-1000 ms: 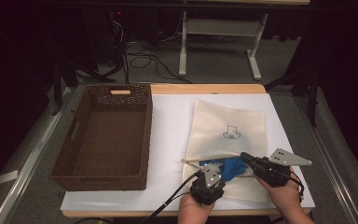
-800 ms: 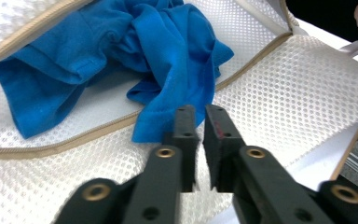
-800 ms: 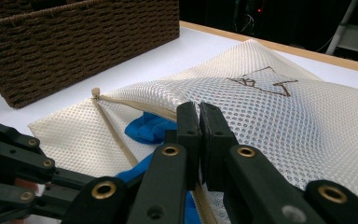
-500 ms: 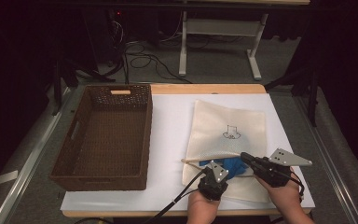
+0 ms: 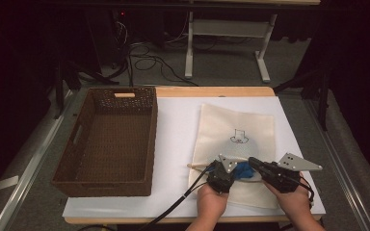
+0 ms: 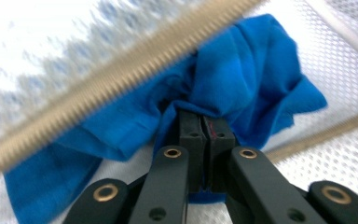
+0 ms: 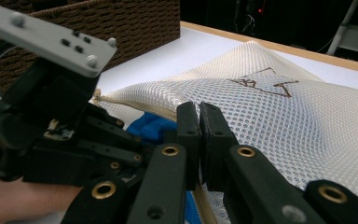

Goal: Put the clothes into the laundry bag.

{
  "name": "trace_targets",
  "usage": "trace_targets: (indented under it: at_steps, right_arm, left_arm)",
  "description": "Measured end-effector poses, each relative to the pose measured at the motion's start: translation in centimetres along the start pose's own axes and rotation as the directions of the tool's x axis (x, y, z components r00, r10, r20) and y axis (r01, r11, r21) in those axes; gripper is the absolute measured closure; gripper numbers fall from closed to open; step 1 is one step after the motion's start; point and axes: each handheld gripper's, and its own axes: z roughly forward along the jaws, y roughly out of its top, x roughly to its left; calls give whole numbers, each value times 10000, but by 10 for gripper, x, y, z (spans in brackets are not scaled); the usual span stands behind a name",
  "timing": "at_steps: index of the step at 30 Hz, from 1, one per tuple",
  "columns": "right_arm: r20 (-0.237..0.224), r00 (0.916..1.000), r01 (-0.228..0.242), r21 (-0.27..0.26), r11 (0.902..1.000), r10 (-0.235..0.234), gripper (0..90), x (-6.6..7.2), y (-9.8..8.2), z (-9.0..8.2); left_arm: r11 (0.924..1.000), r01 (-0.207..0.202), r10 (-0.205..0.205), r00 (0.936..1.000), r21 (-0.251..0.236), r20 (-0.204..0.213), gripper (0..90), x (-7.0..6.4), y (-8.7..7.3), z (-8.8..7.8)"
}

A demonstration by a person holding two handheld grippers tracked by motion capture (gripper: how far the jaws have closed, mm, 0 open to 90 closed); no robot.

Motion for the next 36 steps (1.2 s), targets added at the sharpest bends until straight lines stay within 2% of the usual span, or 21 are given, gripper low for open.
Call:
trace_targets:
  at_steps: [11,13,16,17,19,24,30,34,36]
  right_arm:
    - [58,10000,-58,-30,10000,58,886,-2,0,1]
    - [98,9999,-118,-14,9999,118,887,-3,-1,1]
    - [72,9999,-112,41,9999,112,886,-4,-1,2]
    - [70,9999,-151,91,9998,151,886,-5,-2,3]
    - [43,9999,-100,83,9999,99,886,-4,-2,4]
    - [72,9999,-87,75,9999,87,886,-2,-1,2]
    - [96,9999,-89,82,9999,88,886,-2,-1,2]
    - [103,9999,-122,57,9999,122,886,-2,-2,0]
    - [95,9999,-88,36,10000,87,886,-2,-2,0]
  left_arm:
    - [9999,-64,63,9999,-83,-114,798,0,14,23]
    - [9997,-215,213,9995,-111,-216,759,-1,14,26]
    - [9995,-317,317,9993,10,-174,645,-1,14,28]
    - [9990,-448,447,9990,-28,-37,594,-2,13,26]
    - [9984,-551,550,9985,-90,-40,541,-4,12,21]
    - [9976,-645,649,9978,-266,142,408,-6,7,8]
    - [9957,-789,821,9941,-480,704,373,-9,-6,-13]
    - [9929,-979,1024,9925,-673,669,372,-7,-15,-30]
    - [9926,-871,935,9929,-848,738,376,-3,-19,-39]
